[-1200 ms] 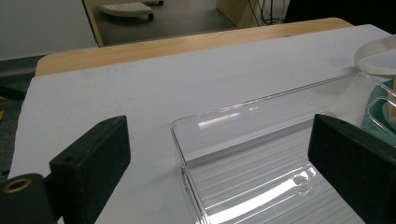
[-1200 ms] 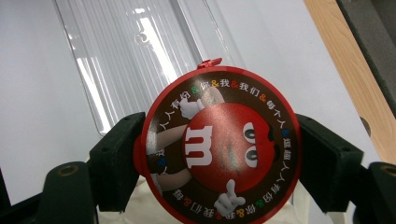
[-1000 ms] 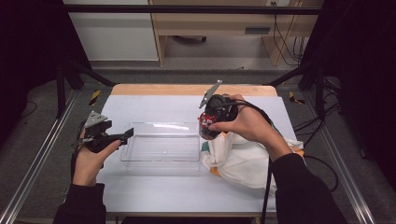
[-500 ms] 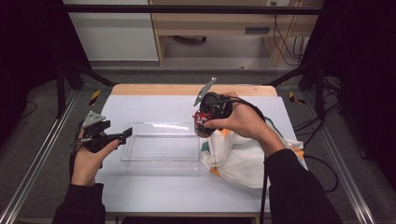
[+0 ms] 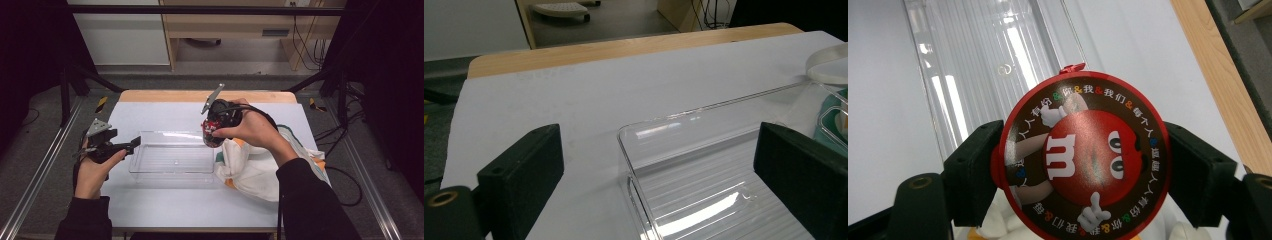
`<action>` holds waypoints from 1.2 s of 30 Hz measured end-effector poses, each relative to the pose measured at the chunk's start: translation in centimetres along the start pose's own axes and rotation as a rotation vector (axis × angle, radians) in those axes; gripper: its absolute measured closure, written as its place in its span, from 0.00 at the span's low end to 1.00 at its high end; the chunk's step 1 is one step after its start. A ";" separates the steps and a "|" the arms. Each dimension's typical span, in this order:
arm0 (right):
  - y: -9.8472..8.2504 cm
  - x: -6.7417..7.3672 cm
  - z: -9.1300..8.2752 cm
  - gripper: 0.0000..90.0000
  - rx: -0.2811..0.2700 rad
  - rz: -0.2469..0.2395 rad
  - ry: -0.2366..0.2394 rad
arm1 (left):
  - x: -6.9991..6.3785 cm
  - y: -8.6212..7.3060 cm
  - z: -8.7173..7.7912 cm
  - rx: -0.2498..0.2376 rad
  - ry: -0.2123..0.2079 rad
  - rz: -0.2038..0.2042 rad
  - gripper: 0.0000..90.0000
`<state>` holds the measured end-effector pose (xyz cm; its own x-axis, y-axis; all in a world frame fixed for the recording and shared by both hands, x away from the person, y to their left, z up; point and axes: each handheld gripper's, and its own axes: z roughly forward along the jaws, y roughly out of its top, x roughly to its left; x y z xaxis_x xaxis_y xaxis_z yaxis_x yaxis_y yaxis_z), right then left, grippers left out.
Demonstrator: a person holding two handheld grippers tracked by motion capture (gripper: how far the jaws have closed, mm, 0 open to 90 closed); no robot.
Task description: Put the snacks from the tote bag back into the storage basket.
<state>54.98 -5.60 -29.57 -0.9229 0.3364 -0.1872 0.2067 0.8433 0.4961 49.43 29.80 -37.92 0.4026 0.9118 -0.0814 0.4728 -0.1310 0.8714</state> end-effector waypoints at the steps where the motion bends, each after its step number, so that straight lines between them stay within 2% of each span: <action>1: 0.1 0.0 0.1 0.27 -0.001 0.002 -0.002 | 0.0 0.0 0.0 0.000 0.000 -0.002 0.07; 11: 1.0 0.3 1.8 0.27 -0.005 -0.007 0.015 | 0.2 -0.1 0.1 0.006 -0.002 -0.006 0.07; 31: 1.5 1.1 4.6 0.27 0.017 -0.011 0.042 | 0.3 -0.2 0.2 0.014 -0.009 -0.004 0.07; 32: 1.5 1.1 4.7 0.27 0.017 -0.024 0.044 | 0.3 -0.2 0.2 0.014 -0.008 -0.004 0.07; 36: 1.4 1.3 5.1 0.27 0.018 -0.012 0.046 | 0.3 -0.2 0.2 0.014 -0.010 -0.004 0.07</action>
<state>55.77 -1.85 -33.47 -0.9393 0.3070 -0.1533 0.2013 0.8547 0.4784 49.57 30.04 -38.23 0.4080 0.9086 -0.0897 0.4853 -0.1326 0.8643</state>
